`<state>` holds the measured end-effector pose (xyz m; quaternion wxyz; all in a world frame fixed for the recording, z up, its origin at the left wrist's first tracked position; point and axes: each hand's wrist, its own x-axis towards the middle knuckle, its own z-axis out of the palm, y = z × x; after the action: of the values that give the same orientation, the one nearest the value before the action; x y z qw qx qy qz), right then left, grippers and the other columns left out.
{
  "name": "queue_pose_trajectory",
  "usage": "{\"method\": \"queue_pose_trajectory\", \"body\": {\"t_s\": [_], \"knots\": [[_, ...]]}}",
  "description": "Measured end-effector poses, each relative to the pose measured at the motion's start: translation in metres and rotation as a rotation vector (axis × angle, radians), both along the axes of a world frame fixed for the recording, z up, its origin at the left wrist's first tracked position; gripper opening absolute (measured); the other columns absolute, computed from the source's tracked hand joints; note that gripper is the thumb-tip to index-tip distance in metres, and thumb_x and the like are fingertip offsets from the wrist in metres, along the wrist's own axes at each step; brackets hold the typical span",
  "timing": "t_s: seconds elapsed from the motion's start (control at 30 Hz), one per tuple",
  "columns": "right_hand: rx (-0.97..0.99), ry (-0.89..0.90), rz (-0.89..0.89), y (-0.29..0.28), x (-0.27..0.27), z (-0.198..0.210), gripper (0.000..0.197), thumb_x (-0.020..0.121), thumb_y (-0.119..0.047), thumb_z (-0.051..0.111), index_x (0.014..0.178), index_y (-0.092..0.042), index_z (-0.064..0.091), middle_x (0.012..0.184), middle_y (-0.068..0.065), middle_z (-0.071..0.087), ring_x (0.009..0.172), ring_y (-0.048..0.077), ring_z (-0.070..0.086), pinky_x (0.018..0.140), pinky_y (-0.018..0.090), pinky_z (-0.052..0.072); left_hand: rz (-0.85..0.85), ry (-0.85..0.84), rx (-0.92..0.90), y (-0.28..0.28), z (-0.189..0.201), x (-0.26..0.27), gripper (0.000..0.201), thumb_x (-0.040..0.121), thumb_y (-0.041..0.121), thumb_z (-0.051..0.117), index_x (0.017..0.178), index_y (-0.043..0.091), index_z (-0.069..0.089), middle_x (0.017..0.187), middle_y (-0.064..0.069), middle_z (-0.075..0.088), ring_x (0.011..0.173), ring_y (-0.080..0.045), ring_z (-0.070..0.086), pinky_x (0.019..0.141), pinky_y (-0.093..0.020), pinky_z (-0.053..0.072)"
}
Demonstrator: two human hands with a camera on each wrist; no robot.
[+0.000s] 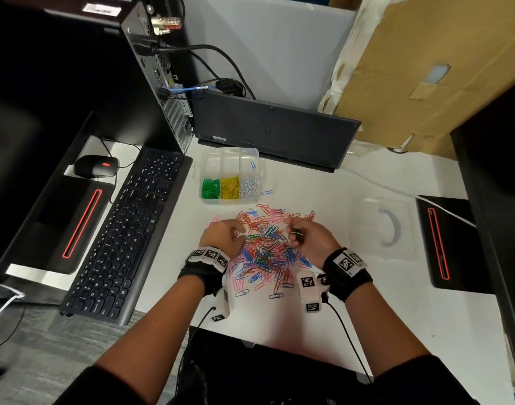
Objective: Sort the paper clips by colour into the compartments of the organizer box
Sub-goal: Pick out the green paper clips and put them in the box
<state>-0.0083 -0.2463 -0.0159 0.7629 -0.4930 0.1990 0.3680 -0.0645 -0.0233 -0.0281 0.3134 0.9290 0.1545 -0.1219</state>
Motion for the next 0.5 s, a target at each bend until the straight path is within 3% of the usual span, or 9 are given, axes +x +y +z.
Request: {"method": "queue_pose_trajectory", "body": {"t_s": [0.1,0.23,0.33,0.4,0.5], "knots": [[-0.202,-0.086,0.120,0.008,0.000,-0.003,0.015,0.093,-0.014,0.060,0.097,-0.003,0.070,0.072,0.003,0.058,0.057,0.011,0.046,0.048,0.020,0.037,-0.077,-0.018,0.013,-0.002,-0.001,0.000,0.014,0.080,0.039,0.073,0.092,0.031,0.070,0.071,0.008,0.064,0.069,-0.013,0.061,0.070,-0.024,0.052],[-0.816,-0.655,0.479,0.016,0.006,-0.008,0.009,0.086,-0.016,0.070,0.092,-0.016,0.076,0.075,-0.008,0.065,0.065,0.003,0.057,0.063,0.016,0.046,-0.197,-0.053,0.000,-0.008,0.000,0.005,0.009,0.083,0.035,0.072,0.090,0.029,0.071,0.070,0.013,0.056,0.065,-0.010,0.054,0.067,-0.024,0.049],[-0.917,-0.865,0.598,0.023,0.011,-0.007,0.015,0.081,-0.007,0.070,0.089,-0.018,0.074,0.062,-0.010,0.053,0.055,0.004,0.049,0.064,0.024,0.049,-0.231,-0.054,0.033,-0.010,0.001,0.010,0.009,0.084,0.032,0.071,0.089,0.025,0.073,0.077,0.010,0.055,0.070,-0.012,0.053,0.068,-0.022,0.044],[-0.978,-0.945,0.670,0.028,0.015,-0.007,0.014,0.081,-0.009,0.072,0.091,-0.019,0.073,0.066,-0.017,0.047,0.058,0.001,0.046,0.066,0.023,0.045,-0.244,-0.025,0.045,-0.011,0.003,0.012,0.007,0.086,0.029,0.068,0.089,0.024,0.072,0.080,0.008,0.057,0.075,-0.015,0.057,0.070,-0.023,0.045],[-1.045,-0.997,0.731,0.031,0.018,-0.011,0.007,0.081,-0.017,0.075,0.087,-0.021,0.071,0.075,-0.014,0.049,0.069,0.007,0.049,0.067,0.021,0.038,-0.203,0.018,0.022,-0.009,0.001,0.012,0.005,0.088,0.028,0.064,0.085,0.025,0.067,0.074,0.009,0.057,0.074,-0.015,0.059,0.068,-0.024,0.046]]}}
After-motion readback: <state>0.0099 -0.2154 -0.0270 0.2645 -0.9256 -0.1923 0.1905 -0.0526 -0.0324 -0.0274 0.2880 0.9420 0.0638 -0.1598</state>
